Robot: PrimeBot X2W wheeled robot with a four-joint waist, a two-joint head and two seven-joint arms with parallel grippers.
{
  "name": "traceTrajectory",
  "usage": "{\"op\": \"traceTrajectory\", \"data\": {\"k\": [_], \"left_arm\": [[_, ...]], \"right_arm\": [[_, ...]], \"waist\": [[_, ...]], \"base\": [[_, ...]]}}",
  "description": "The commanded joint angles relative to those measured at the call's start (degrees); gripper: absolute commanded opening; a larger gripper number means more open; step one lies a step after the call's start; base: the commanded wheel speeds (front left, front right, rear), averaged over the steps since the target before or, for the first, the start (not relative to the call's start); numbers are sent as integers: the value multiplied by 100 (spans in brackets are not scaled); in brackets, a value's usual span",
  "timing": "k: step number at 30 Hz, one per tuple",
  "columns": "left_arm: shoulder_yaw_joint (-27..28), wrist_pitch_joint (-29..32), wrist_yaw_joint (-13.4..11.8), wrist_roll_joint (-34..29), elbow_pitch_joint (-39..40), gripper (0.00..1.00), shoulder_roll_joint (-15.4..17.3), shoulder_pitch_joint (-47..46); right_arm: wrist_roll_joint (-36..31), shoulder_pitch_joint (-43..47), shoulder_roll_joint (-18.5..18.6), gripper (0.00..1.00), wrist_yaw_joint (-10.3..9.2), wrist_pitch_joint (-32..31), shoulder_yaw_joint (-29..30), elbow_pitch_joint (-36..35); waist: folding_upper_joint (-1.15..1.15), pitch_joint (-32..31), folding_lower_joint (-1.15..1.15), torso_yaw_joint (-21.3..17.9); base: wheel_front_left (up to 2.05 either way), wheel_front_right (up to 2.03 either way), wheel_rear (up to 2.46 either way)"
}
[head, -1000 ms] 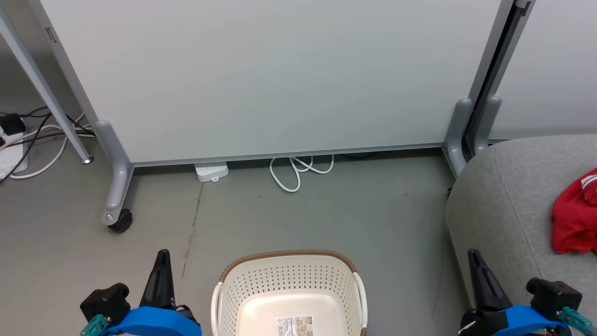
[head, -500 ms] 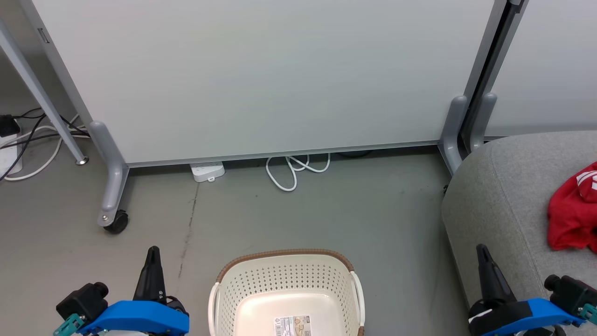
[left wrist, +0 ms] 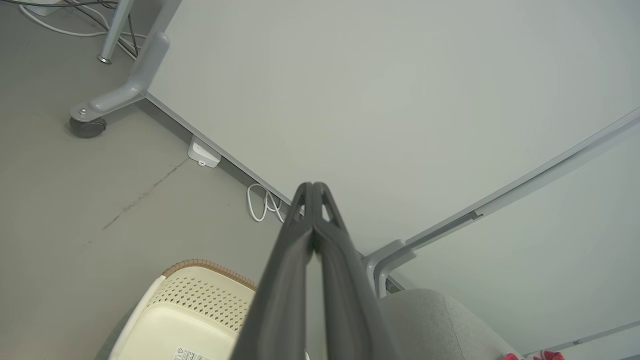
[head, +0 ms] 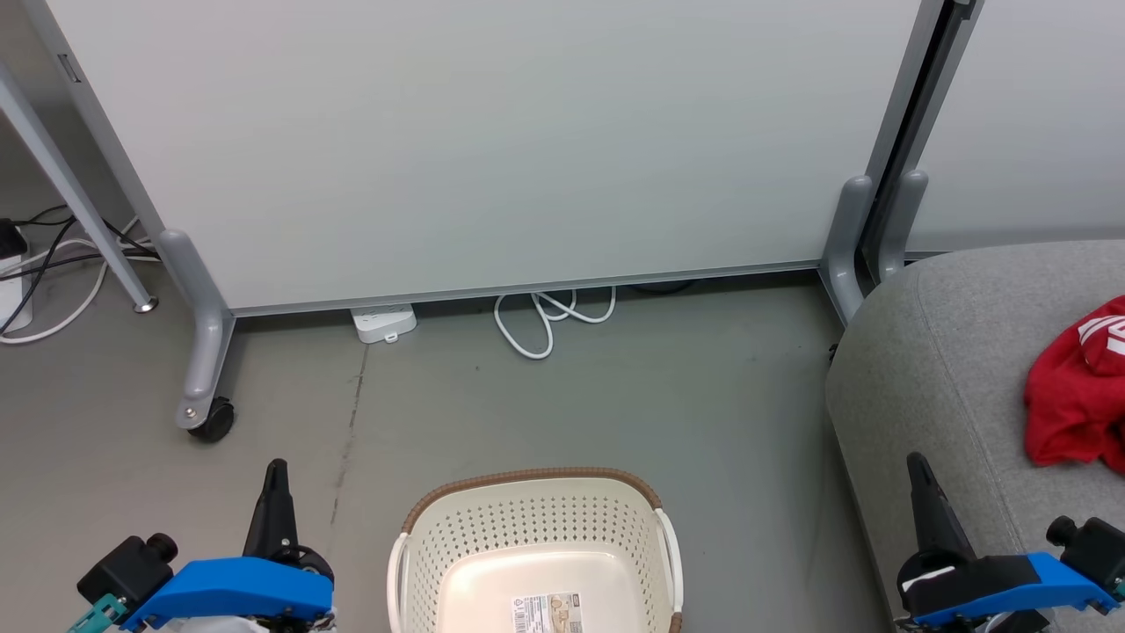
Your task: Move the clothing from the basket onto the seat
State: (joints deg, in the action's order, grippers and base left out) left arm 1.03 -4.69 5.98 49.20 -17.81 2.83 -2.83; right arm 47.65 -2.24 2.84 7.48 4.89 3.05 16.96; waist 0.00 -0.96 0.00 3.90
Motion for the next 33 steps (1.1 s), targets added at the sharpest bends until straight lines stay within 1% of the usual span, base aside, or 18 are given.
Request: {"op": "traceTrajectory", "data": {"k": [1, 33], "left_arm": [[41, 44, 34, 196, 100, 0, 7, -199], [292, 556, 98, 2114, 239, 0, 7, -284]], "right_arm": [[204, -179, 10, 0, 1, -50, 32, -102], [2196, -295, 9, 0, 2, -567, 186, -202]], "waist": [[0, 2, 0, -7], [0, 45, 0, -152]], "base": [[0, 0, 0], [0, 0, 0]]}}
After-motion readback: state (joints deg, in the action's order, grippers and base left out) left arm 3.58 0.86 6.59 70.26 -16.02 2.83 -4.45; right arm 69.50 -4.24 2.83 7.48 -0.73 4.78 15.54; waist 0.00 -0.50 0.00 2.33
